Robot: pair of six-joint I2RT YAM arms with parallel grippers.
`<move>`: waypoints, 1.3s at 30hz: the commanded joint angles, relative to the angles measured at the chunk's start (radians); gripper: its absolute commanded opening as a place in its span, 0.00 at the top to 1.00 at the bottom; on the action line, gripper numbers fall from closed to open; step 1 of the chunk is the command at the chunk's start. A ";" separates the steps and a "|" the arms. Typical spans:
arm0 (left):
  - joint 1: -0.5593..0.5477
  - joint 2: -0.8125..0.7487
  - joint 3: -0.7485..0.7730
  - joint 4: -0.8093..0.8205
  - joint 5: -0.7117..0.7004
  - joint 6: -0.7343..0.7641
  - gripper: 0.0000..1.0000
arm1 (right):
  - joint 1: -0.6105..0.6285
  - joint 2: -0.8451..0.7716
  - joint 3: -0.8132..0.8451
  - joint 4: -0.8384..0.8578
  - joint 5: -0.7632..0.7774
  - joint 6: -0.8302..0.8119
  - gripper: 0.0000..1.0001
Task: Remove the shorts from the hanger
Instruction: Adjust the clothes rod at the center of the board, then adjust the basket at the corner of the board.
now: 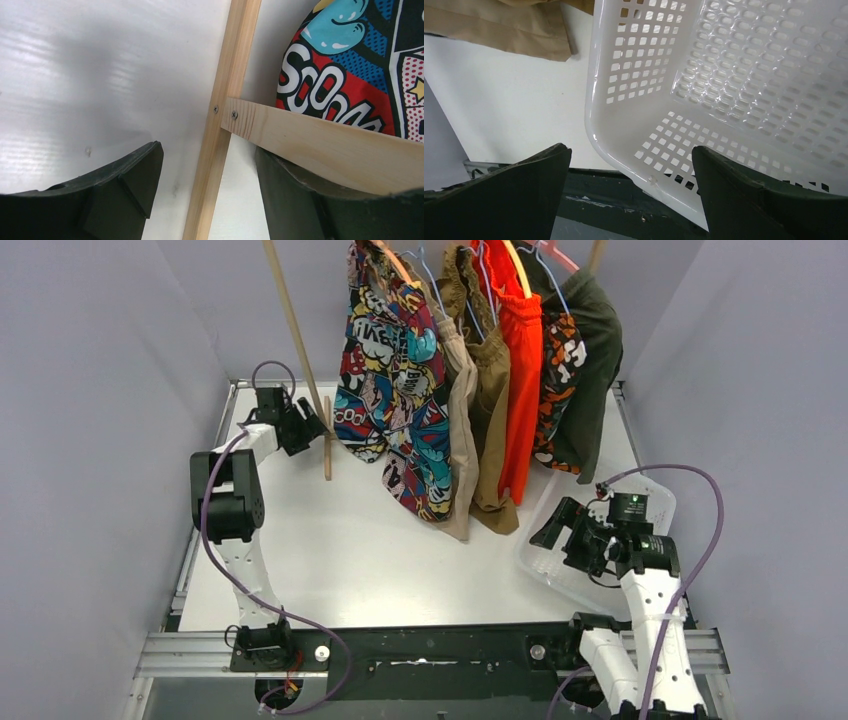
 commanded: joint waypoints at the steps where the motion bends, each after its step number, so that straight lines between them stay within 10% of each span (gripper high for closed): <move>1: 0.046 0.061 0.132 0.001 0.124 -0.011 0.32 | 0.086 0.044 0.011 0.078 0.019 0.010 0.06; 7: 0.053 0.090 0.197 -0.126 0.136 0.034 0.29 | 0.298 0.109 0.056 0.061 0.359 0.117 0.05; 19: 0.136 -0.265 -0.219 -0.005 0.178 -0.031 0.20 | 0.675 0.473 0.218 -0.164 1.058 0.470 0.02; 32: 0.074 -0.888 -0.749 0.043 0.249 -0.068 0.20 | 0.633 0.350 0.329 -0.357 1.124 0.474 0.02; 39: 0.036 -1.123 -0.801 -0.098 0.207 0.000 0.19 | 0.630 0.301 0.318 0.167 0.622 0.289 0.01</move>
